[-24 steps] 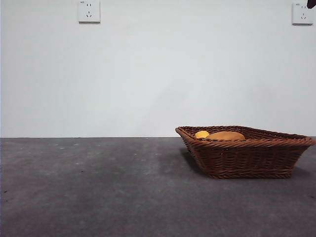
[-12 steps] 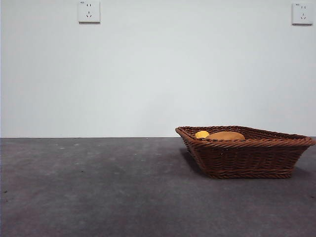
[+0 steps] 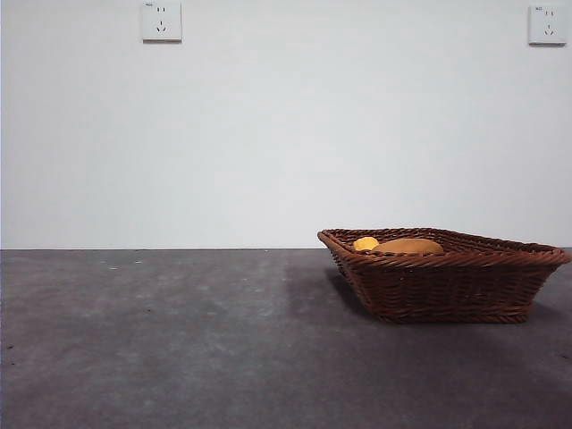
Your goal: Help me put the vegetables on the table into the basket
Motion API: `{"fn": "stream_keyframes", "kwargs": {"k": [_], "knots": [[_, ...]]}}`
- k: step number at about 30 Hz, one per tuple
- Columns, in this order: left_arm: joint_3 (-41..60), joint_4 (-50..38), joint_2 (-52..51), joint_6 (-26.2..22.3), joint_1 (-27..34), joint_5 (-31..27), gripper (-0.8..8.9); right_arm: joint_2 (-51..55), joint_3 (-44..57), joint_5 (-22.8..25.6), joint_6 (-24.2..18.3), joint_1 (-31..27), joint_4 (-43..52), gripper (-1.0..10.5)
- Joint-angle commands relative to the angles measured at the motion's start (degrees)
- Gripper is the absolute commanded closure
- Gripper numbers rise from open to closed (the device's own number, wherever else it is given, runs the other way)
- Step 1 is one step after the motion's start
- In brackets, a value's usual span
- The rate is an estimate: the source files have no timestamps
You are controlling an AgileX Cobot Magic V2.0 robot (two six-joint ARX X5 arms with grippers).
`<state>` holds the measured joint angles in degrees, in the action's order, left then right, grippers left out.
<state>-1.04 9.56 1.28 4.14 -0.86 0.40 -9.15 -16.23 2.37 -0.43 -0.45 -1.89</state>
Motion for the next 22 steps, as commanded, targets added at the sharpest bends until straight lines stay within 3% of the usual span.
{"fn": "stream_keyframes", "kwargs": {"k": [1,10,22], "knots": [[0.59,-0.11,-0.02,0.28,0.2,-0.02,8.17,2.84,4.96,-1.01,0.46,0.02,0.09,9.5],[0.59,-0.11,-0.02,0.28,0.2,-0.02,8.17,8.72,13.88,-1.95,4.28,0.02,0.33,9.5],[0.59,-0.15,0.02,0.28,0.2,-0.02,8.17,8.7,15.39,-1.73,4.72,0.04,-8.5,9.5]]}}
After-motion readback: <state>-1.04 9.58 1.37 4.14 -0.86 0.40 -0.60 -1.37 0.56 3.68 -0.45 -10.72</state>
